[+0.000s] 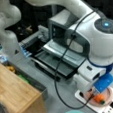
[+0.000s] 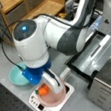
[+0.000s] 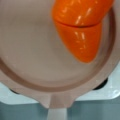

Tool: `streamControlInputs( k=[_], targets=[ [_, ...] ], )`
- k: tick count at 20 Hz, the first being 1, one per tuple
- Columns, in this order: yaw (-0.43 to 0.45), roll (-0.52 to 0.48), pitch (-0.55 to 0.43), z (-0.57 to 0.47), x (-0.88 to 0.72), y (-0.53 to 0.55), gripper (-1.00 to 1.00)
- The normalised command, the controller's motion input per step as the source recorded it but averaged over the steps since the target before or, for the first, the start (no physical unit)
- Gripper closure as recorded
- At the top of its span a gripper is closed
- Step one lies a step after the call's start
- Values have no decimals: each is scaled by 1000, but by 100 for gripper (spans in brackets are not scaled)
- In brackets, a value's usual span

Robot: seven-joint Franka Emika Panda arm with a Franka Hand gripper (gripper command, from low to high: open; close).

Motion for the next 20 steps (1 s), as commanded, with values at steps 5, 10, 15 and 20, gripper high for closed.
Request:
streamControlInputs(
  k=[5, 10, 15, 20],
  targets=[
    [145, -123, -32, 18, -149, -213, -100],
    [208, -70, -30, 2, -137, -143, -100],
    [205, -32, -41, 19, -123, -245, -100],
    [191, 14, -66, 14, -112, -350, -100]
  ],
)
